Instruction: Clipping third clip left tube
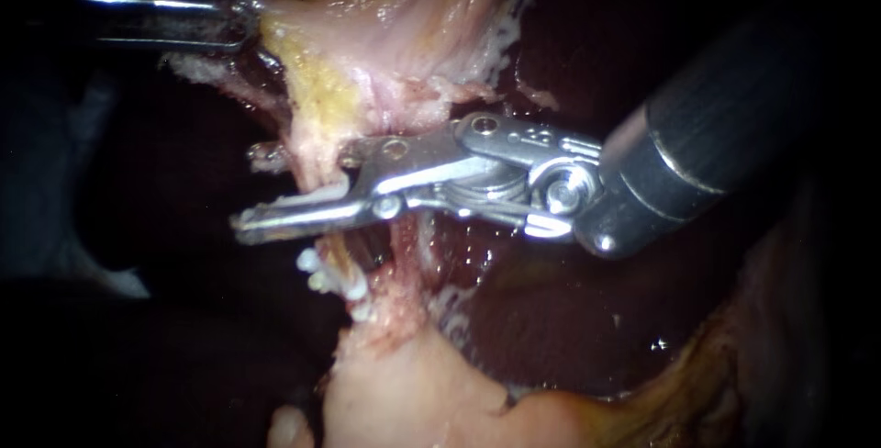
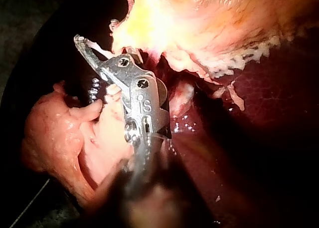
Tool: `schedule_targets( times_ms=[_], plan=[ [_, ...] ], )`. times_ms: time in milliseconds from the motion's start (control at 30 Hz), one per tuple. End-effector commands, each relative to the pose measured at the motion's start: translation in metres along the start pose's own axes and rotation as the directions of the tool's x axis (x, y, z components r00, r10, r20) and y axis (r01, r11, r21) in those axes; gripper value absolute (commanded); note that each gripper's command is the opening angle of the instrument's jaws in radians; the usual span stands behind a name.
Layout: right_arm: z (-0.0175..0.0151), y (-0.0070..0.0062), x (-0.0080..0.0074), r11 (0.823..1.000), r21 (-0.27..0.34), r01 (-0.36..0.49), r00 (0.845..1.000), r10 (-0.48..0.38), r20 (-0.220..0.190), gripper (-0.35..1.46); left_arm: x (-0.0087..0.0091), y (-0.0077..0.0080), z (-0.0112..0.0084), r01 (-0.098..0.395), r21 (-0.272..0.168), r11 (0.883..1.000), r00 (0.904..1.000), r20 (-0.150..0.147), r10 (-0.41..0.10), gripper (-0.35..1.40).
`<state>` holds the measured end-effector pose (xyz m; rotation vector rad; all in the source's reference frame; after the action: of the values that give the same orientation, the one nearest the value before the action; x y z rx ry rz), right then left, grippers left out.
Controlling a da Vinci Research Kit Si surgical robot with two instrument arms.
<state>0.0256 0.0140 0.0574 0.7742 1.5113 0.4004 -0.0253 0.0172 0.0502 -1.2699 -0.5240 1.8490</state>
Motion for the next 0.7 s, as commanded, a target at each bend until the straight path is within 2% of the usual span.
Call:
schedule_targets(
  times_ms=[33,200,300,400,700],
  plan=[
    [0.0,-0.0001,0.0,1.0,0.001,-0.008,1.0,0.008,0.001,0.44,0.0,0.0,0.0,0.0,-0.001,1.0,1.0,0.0,0.0,-0.35],
    [0.0002,-0.0004,0.0001,0.999,0.005,-0.054,0.999,0.054,-0.007,0.44,0.0,0.0,0.0001,0.0,-0.001,1.0,1.0,0.0,0.0,-0.35],
    [0.0003,-0.0006,0.0001,0.994,0.033,-0.103,0.994,0.104,-0.024,0.43,-0.0001,0.0,0.0002,0.0,0.0,1.0,1.0,0.0,0.0,-0.35],
    [0.0004,-0.0006,0.0001,0.991,0.07,-0.117,0.992,0.119,-0.028,0.41,-0.0001,0.0,0.0003,-0.001,0.001,1.0,1.0,-0.001,0.001,-0.35],
    [0.0005,-0.0004,-0.0001,0.987,0.081,-0.136,0.989,0.14,-0.039,0.4,-0.0002,0.0,0.0005,-0.001,-0.001,1.0,1.0,0.0,0.001,-0.35]
  ],
)
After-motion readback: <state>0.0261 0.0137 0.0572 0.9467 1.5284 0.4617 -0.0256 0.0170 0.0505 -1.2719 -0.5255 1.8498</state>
